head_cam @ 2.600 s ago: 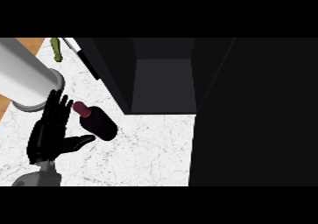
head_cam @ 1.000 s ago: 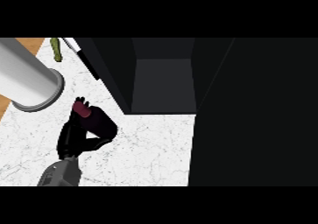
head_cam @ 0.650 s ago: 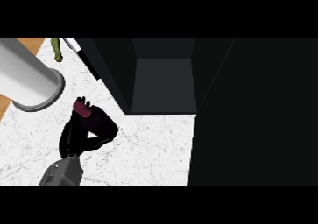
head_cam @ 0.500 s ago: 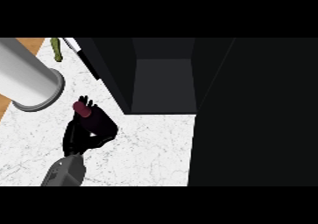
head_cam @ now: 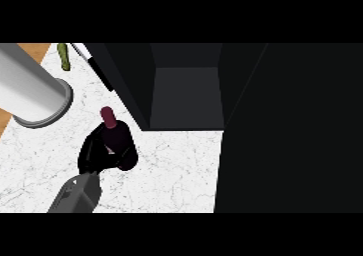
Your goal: Pick up the wine, place it into the cabinet and close the cabinet
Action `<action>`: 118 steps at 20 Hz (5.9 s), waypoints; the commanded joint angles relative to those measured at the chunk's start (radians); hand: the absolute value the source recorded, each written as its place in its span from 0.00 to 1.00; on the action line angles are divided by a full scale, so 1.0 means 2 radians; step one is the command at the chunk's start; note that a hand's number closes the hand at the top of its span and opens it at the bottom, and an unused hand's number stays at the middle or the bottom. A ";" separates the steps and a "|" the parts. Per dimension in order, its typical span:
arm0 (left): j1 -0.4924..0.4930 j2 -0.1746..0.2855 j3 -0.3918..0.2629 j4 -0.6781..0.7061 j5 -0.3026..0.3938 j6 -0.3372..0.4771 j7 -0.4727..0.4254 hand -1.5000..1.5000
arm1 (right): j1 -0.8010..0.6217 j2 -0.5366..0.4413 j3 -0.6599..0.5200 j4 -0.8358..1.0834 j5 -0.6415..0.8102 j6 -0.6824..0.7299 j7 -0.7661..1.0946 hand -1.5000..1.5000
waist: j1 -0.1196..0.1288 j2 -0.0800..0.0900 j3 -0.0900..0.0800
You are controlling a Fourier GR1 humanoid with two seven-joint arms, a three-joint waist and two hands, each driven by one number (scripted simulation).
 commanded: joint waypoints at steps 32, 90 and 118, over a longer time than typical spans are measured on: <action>0.213 -0.012 -0.130 -0.541 -0.048 0.108 0.149 1.00 | 0.037 0.013 -0.016 -0.044 -0.059 0.016 0.003 0.00 | 0.003 -0.002 0.001; -0.111 -0.036 -0.322 -0.275 0.001 0.460 0.148 1.00 | -0.006 0.020 -0.012 -0.038 -0.043 0.013 0.028 0.00 | -0.002 0.000 0.000; -0.177 -0.032 -0.226 -0.139 0.045 0.397 0.090 1.00 | 0.020 0.019 -0.027 -0.032 -0.059 0.020 0.004 0.00 | 0.000 0.000 0.000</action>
